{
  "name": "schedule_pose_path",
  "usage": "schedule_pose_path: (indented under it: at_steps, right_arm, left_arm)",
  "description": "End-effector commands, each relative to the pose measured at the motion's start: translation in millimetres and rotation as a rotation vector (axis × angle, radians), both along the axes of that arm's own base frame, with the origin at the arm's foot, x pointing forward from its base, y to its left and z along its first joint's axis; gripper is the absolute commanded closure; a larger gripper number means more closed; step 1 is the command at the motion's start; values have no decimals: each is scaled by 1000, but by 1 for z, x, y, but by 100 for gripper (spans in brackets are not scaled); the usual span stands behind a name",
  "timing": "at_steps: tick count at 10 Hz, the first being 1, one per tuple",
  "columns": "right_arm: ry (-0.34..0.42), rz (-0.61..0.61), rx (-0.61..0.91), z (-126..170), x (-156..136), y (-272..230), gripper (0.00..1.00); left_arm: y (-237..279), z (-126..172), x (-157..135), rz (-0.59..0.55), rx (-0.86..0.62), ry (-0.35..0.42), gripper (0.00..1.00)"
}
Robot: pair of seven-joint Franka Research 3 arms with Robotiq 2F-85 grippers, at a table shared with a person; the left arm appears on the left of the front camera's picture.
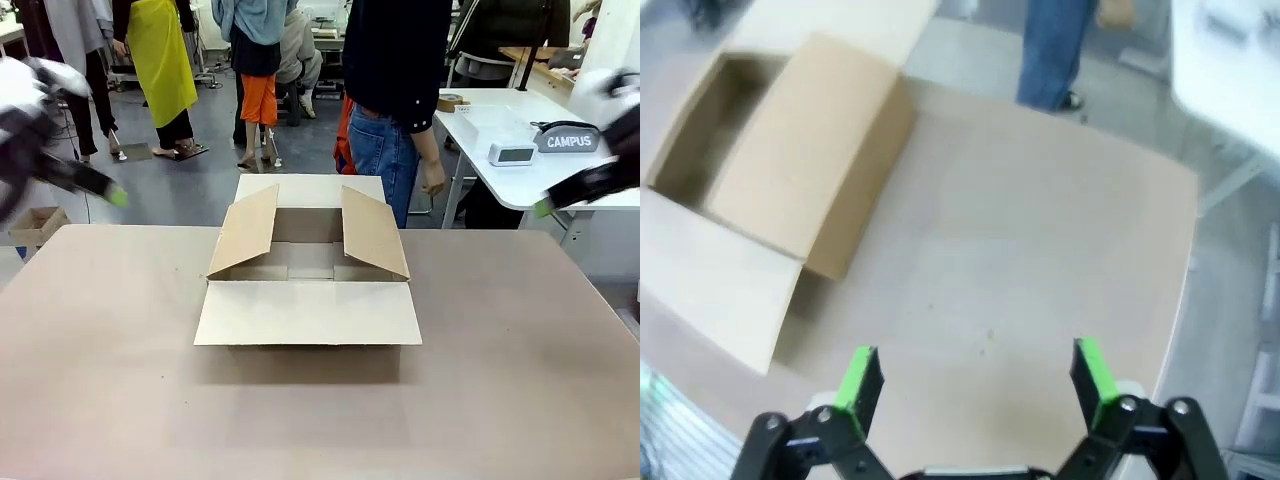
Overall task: Pack the gift set into the box.
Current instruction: Place both hands on the side flaps of the Package Box and spread them outward.
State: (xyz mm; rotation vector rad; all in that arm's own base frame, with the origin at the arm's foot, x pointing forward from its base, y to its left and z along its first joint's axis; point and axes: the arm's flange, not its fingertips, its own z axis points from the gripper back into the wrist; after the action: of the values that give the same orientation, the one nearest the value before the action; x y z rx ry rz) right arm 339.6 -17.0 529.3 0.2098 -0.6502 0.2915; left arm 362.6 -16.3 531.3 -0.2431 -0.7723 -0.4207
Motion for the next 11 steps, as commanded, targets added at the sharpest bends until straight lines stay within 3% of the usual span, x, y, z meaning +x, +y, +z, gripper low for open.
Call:
schedule_pose_path:
  at_steps: [1,2,4,5,6,7,11]
  right_arm:
    - [-49,-109,455,-30,-78,-95,0]
    - [-36,-280,682,-41,-97,-141,0]
    - [12,-445,1032,-74,-122,-195,0]
    - [3,-487,1129,-95,-122,-206,0]
    - [30,-259,661,-33,-107,-201,0]
    - [30,-259,661,-33,-107,-201,0]
    - [60,-274,674,-33,-103,-195,0]
  left_arm:
    - [117,-69,-104,89,-351,-105,0]
    - [161,-89,-117,150,-502,-107,0]
    - [220,-138,-131,263,-805,-101,0]
    - [234,-159,-132,296,-901,-69,0]
    - [235,-170,-128,319,-926,-11,0]
    - [282,-91,-91,303,-810,-68,0]
    - [282,-91,-91,303,-810,-68,0]
